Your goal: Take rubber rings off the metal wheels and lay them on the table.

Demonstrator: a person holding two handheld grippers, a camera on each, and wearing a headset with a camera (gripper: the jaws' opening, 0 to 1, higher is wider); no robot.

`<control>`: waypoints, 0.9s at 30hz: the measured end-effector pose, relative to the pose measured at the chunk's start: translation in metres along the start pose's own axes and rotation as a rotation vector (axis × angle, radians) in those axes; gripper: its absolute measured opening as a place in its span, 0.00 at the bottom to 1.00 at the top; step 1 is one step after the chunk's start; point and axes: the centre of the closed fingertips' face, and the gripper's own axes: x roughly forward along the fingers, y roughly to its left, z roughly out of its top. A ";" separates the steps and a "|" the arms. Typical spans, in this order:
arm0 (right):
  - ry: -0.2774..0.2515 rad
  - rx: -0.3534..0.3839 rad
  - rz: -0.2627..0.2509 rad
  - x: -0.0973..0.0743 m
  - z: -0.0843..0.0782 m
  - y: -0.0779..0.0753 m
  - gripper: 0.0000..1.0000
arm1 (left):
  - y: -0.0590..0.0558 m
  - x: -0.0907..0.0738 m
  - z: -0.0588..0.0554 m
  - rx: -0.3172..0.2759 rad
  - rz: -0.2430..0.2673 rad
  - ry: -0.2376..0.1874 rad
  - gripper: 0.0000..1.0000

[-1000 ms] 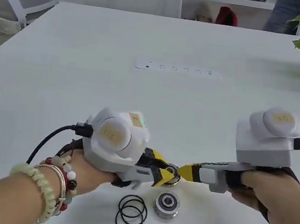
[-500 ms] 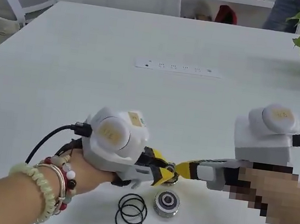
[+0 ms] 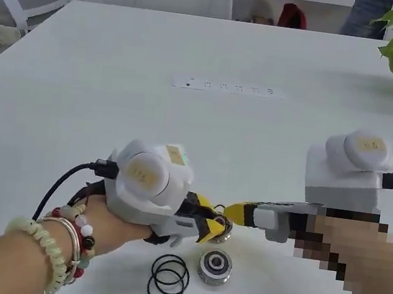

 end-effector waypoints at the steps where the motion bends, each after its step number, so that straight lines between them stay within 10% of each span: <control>1: 0.001 0.000 -0.001 0.000 0.000 0.000 0.00 | 0.000 0.000 0.000 0.005 0.001 0.007 0.14; 27: -0.057 0.043 -0.001 -0.006 0.012 0.004 0.00 | 0.005 -0.036 0.057 0.039 0.012 -0.103 0.34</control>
